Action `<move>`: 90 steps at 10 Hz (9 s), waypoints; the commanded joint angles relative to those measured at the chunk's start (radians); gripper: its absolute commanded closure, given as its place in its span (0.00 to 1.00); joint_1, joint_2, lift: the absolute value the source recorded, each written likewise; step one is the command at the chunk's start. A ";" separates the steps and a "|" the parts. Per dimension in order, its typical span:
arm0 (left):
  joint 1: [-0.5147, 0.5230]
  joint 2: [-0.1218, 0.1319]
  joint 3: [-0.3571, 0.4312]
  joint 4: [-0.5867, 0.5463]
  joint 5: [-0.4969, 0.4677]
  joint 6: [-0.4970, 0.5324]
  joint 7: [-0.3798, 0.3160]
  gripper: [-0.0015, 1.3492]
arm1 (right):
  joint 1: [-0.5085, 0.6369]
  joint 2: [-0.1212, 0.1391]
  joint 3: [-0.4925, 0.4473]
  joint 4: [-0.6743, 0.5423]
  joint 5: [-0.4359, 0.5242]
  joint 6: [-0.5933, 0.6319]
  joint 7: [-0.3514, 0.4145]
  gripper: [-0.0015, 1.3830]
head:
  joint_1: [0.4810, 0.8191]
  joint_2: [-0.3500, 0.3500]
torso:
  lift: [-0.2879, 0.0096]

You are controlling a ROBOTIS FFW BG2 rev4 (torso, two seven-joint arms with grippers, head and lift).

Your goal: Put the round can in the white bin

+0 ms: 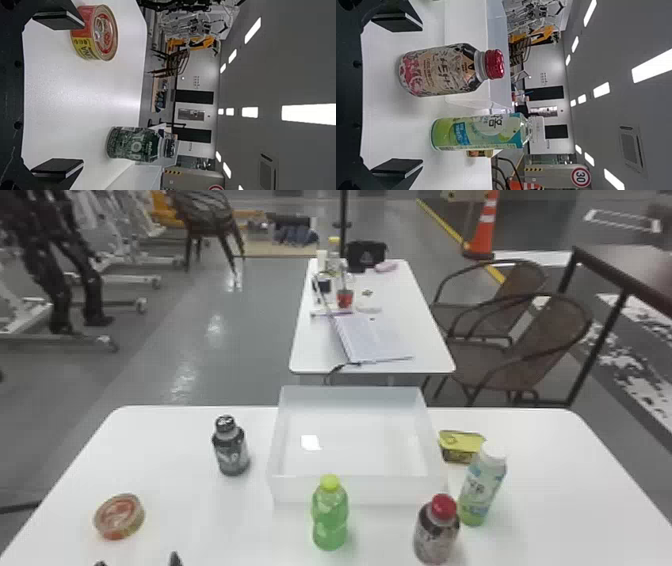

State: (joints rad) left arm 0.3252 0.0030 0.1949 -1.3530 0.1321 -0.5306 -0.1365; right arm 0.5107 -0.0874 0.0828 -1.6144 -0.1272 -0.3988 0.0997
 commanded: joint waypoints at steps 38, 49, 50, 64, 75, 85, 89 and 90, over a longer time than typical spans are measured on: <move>-0.413 0.046 0.311 0.032 -0.330 0.768 -0.301 0.10 | -0.009 0.006 0.000 0.013 -0.011 -0.002 0.000 0.07 | 0.20 0.50 | 0.63; -0.380 0.018 0.189 -0.229 -0.341 0.862 -0.333 0.61 | -0.011 0.009 0.000 0.016 -0.011 -0.005 0.000 0.07 | 0.20 0.50 | 0.63; -0.388 0.026 0.138 -0.247 -0.299 0.870 -0.344 0.61 | -0.011 0.011 0.002 0.018 -0.011 -0.005 0.000 0.07 | 0.20 0.50 | 0.63; -0.626 0.072 -0.353 0.057 0.067 0.814 -0.492 0.61 | -0.032 0.011 0.012 0.036 -0.012 -0.006 0.002 0.07 | 0.20 0.50 | 0.63; -0.462 0.051 -0.203 -0.054 0.046 0.563 -0.423 0.10 | -0.032 0.009 0.011 0.036 -0.015 -0.012 0.003 0.07 | 0.20 0.50 | 0.63; 0.052 -0.006 0.026 -0.256 0.001 0.190 -0.094 0.10 | 0.002 0.008 0.008 0.002 -0.015 -0.018 -0.001 0.07 | 0.20 0.50 | 0.63; 0.118 -0.006 0.032 -0.256 -0.009 0.139 -0.031 0.10 | 0.035 0.008 0.003 -0.024 -0.015 -0.021 -0.011 0.07 | 0.20 0.50 | 0.63; 0.118 -0.006 0.031 -0.256 -0.011 0.139 -0.031 0.10 | 0.035 0.008 0.003 -0.024 -0.015 -0.021 -0.011 0.07 | 0.20 0.50 | 0.63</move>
State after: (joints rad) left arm 0.4428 0.0015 0.2259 -1.6091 0.1224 -0.3912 -0.1668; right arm 0.5455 -0.0798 0.0859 -1.6380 -0.1427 -0.4203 0.0892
